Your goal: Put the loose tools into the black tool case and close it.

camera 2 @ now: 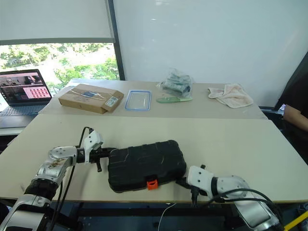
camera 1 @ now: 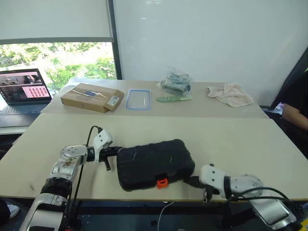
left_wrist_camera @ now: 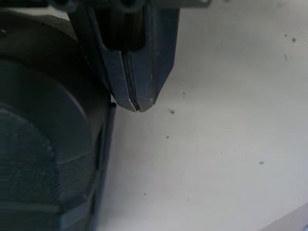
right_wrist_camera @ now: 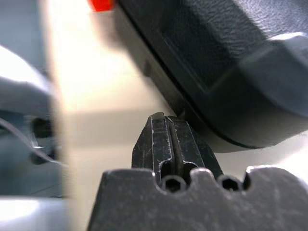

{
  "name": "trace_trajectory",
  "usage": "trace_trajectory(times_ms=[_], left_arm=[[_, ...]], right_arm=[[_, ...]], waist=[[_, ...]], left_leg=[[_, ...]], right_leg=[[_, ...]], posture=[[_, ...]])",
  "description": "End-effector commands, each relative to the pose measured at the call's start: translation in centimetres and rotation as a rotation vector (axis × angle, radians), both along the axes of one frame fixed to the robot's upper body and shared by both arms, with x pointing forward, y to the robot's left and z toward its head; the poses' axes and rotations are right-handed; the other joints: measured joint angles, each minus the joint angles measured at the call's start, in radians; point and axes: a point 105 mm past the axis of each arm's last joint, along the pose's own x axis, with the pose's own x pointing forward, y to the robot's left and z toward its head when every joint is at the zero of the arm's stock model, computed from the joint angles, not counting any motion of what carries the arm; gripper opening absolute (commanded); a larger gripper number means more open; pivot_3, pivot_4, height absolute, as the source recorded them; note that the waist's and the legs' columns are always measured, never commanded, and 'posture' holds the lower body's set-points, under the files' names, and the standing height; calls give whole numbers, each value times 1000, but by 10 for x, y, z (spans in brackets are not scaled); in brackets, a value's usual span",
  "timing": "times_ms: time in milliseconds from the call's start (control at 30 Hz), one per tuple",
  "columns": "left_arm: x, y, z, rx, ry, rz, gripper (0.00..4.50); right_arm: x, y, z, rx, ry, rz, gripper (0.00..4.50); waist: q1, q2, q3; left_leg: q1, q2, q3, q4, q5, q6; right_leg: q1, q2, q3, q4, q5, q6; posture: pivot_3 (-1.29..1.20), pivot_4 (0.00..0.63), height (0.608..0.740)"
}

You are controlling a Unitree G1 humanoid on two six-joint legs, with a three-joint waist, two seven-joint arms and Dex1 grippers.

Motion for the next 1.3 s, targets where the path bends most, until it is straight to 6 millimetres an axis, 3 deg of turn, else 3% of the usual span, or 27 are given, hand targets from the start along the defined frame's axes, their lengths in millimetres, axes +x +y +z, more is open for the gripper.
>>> trace_trajectory(times_ms=[33, 167, 333, 433, 533, 767, 800, 867, 1133, 1300], left_arm=[[-4, 3, 9, -36, -21, 17, 20], [-9, 14, 26, -157, -48, 80, 20], [-21, 14, 63, -246, -99, -2, 20], [-21, -2, 87, -229, -123, -91, 0], [-21, -24, 92, -152, -135, -191, 0], [-20, -62, 72, -28, -91, -355, 0], [-20, -65, 68, -14, -84, -371, 0], [-20, -71, 64, -7, -68, -393, 0], [-9, -92, 49, 36, -60, -402, 0], [-8, -95, 30, 107, -28, -405, 0]], right_arm=[[16, -5, 10, -7, -54, -29, 0], [25, -15, 18, 0, -70, -49, 0], [13, -19, 35, 145, 5, -100, 0], [-9, -10, 37, 308, 164, -182, 767], [-26, 6, 31, 385, 232, -255, 1842], [-41, 37, 22, 504, 264, -396, 4266], [-43, 41, 21, 507, 268, -396, 4444], [-49, 45, 17, 482, 276, -375, 4444], [-61, 49, 11, 378, 246, -260, 1764], [-55, 54, 12, 377, 214, -235, 109]], waist=[[0, 0, 0], [3, 0, 0], [10, 0, 0], [20, 0, 0], [23, 0, 0], [13, 0, 0], [13, 0, 0], [13, 0, 0], [19, 0, 0], [16, 0, 0]], left_leg=[[0, 0, 0, 0, 0, 0], [-1, 0, -1, 0, 0, 0], [-7, 0, -1, 1, 1, -2], [-11, 0, -2, 1, 5, -8], [-12, -1, -3, 1, 5, -8], [-12, -3, -2, 2, 2, -3], [-12, -3, -2, 1, 2, -3], [-12, -2, -2, 1, 2, -4], [-13, -3, -3, 3, 1, -1], [-12, -3, -3, 3, 1, -1]], right_leg=[[0, 0, 0, 0, 0, 0], [-1, -1, -1, 0, 0, 0], [-5, -1, -1, 1, 0, 0], [-9, -1, -2, 2, 0, 0], [-9, 0, -3, 2, 0, 0], [-9, 1, -1, 1, 0, 0], [-9, 2, 0, 1, 0, 0], [-10, 3, 0, 1, 0, 0], [-9, 2, 0, 1, 0, 0], [-9, 3, 0, 1, 0, 0]], posture=[[0, 150, 740], [0, 150, 740], [0, 150, 740], [0, 150, 740], [0, 150, 740], [0, 150, 740], [0, 150, 740], [0, 150, 740], [0, 150, 740], [0, 150, 740]])
